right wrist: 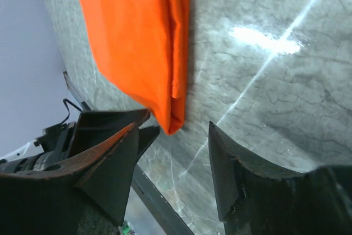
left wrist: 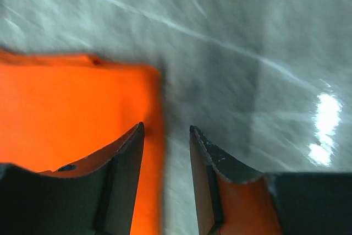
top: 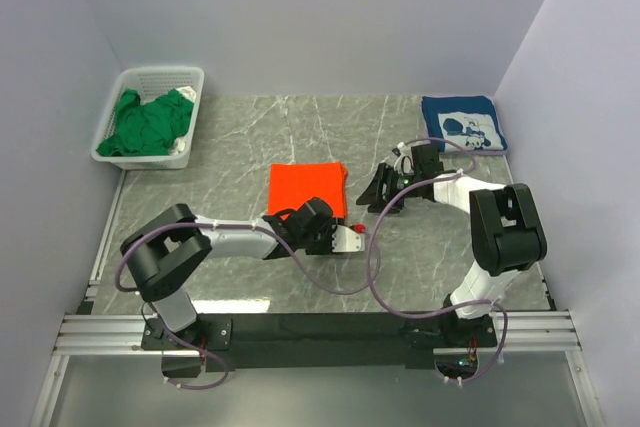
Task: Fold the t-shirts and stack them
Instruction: Neatly place the folded tshirt to the corner
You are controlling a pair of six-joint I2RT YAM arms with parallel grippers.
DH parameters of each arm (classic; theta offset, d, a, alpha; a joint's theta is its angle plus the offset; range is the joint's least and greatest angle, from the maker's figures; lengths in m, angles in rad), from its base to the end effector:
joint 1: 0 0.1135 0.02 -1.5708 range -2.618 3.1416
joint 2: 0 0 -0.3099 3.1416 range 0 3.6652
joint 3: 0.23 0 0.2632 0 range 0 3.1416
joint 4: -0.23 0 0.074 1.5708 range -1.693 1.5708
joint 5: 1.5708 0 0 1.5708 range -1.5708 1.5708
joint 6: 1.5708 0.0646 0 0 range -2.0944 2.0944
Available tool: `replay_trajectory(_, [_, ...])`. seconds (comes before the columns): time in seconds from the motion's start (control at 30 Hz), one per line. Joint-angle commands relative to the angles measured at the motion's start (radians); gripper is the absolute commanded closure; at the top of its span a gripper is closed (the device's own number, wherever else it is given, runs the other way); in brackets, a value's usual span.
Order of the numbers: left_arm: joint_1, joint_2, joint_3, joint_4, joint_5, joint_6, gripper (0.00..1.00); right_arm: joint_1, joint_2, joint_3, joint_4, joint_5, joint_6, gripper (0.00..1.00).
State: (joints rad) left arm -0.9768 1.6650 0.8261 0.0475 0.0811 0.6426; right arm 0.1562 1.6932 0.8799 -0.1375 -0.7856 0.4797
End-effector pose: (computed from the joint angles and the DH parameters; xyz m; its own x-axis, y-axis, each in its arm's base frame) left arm 0.1984 -0.3032 0.1730 0.1954 0.7779 -0.5972 0.9253 0.0555 0.3751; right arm 0.3357 0.0991 0.1787 -0.9513 0.1805 -0.2498 -0.0866 0.6213 0.7788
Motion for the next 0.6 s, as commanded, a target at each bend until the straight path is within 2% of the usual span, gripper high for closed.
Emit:
replay_trajectory(0.0, [-0.005, 0.051, 0.039, 0.087, -0.050, 0.060, 0.55, -0.010, 0.025, -0.004, 0.053, -0.007, 0.043, 0.39])
replay_trajectory(0.07, [-0.005, 0.071, 0.034, 0.109, -0.056, 0.069, 0.56, -0.012, 0.037, 0.001, 0.049, -0.010, 0.045, 0.39])
replay_trajectory(0.17, [-0.005, 0.111, 0.045, 0.129, -0.076, 0.051, 0.65, -0.014, 0.043, -0.007, 0.068, -0.009, 0.056, 0.38])
replay_trajectory(0.2, [0.001, 0.117, 0.054, 0.130, -0.078, 0.040, 0.76, -0.015, 0.046, -0.018, 0.079, -0.012, 0.062, 0.37])
replay_trajectory(0.3, [0.033, 0.108, 0.088, 0.111, -0.031, -0.029, 0.92, -0.020, 0.057, -0.051, 0.136, -0.023, 0.106, 0.32])
replay_trajectory(0.37, [0.053, 0.081, 0.126, 0.083, 0.028, -0.088, 0.98, -0.026, 0.063, -0.070, 0.241, -0.030, 0.172, 0.29])
replay_trajectory(0.57, [0.095, 0.029, 0.172, 0.022, 0.163, -0.173, 0.99, -0.026, 0.072, -0.127, 0.492, 0.006, 0.408, 0.23])
